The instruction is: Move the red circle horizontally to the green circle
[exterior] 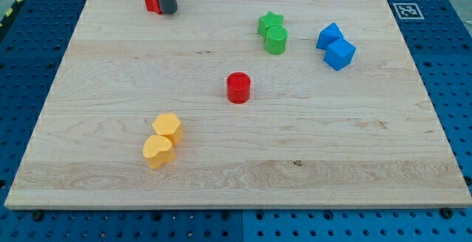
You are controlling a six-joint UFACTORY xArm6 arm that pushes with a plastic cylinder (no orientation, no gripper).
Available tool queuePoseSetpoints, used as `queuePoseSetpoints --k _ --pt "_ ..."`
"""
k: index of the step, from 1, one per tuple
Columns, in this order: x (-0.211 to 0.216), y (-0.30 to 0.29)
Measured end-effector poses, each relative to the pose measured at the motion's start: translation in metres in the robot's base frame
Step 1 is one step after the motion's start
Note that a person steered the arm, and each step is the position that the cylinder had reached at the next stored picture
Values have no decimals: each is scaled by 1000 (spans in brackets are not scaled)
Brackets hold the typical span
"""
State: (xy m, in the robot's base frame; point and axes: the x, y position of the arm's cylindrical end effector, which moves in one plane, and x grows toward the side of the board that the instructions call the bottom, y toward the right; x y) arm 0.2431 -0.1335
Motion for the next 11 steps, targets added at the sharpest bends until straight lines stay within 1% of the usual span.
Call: queuePoseSetpoints --k 1,2,3,4,7,9,10,11 --pt "-3 6" --pt "-22 17" --pt "-30 24" --pt "-30 25" --pt "-30 -21" --pt "-32 -20" --pt "-20 -1" --pt "5 26"
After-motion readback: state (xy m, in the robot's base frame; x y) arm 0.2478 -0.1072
